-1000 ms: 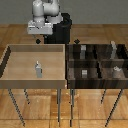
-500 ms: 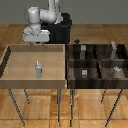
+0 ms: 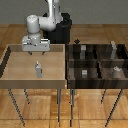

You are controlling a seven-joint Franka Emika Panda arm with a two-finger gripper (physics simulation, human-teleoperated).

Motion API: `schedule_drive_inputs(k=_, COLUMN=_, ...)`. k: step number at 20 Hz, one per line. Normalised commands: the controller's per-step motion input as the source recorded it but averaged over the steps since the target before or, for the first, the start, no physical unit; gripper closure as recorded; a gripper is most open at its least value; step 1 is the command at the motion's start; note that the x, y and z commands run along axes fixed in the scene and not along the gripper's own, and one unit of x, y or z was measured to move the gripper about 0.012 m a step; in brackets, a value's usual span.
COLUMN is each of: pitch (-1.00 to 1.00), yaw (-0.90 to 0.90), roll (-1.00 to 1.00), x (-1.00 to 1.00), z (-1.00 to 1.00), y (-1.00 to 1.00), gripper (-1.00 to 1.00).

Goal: Place the milk carton into the appropriate compartment.

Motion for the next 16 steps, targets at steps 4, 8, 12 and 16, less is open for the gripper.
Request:
schedule_drive_inputs(k=4, pitch=0.00, yaw=0.00, roll=0.00, x=0.25, z=0.00, y=0.00, gripper=-1.00)
schedule_drive_inputs(k=8, pitch=0.00, yaw=0.00, roll=0.00, x=0.75, z=0.00, y=0.00, gripper=-1.00)
schedule_drive_inputs(k=12, pitch=0.00, yaw=0.00, roll=0.00, x=0.25, z=0.00, y=0.00, gripper=-1.00)
schedule_drive_inputs(k=16, pitch=0.00, yaw=0.00, roll=0.00, x=0.00, z=0.00, y=0.25, gripper=-1.00)
